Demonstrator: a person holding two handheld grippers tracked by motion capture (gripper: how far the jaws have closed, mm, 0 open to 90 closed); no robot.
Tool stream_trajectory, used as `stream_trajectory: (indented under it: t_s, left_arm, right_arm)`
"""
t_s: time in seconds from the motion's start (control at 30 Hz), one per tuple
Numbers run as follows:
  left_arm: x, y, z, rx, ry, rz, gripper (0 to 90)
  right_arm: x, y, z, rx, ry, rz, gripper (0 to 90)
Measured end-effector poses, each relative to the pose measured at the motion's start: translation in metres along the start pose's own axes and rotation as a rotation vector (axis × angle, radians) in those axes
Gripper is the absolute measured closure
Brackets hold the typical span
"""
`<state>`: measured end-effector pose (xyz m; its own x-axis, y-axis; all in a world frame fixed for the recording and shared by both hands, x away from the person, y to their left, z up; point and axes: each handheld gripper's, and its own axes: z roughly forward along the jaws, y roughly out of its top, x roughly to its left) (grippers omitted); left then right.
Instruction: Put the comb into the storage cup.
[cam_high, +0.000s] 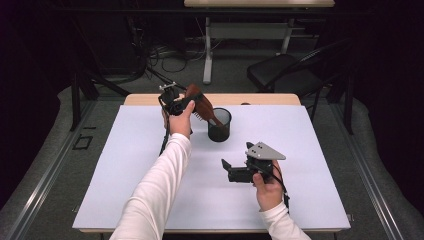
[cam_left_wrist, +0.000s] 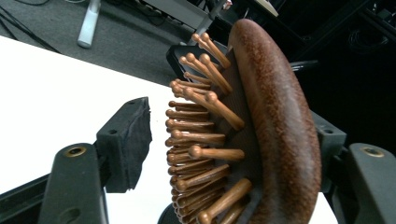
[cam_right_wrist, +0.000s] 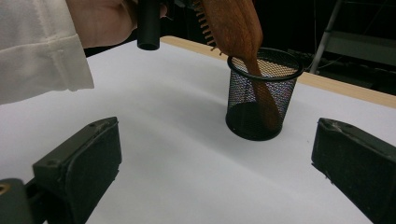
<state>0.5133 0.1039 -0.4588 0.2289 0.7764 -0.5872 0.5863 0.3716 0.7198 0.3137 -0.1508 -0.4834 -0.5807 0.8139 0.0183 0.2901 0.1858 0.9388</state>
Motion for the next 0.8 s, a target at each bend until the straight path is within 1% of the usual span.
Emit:
stream_trajectory:
  t_s: [0.2,0.23,0.33,0.5,0.53,0.8]
  left_arm:
    - [0.0,0.002,-0.002,-0.016,0.002,0.015,27.9]
    - [0.0,0.003,-0.003,-0.026,-0.007,0.009,27.8]
    - [0.0,0.005,-0.006,-0.04,-0.011,0.009,25.9]
    - [0.002,0.009,-0.009,-0.05,-0.021,-0.007,23.6]
    - [0.002,0.01,-0.01,-0.049,-0.021,-0.003,23.6]
    - [0.003,0.014,-0.016,-0.065,-0.027,-0.011,23.3]
  right_arm:
    - [0.0,0.0,0.0,0.003,0.0,-0.001,1.7]
    - [0.0,0.0,0.001,0.001,0.001,-0.002,1.7]
    - [0.001,-0.001,0.001,0.005,0.002,-0.004,1.7]
    - [0.001,-0.001,0.001,0.004,0.001,-0.004,1.7]
    - [0.001,-0.001,0.001,0.004,0.001,-0.004,1.7]
    - [0.002,-0.001,0.001,0.006,0.002,-0.005,1.8]
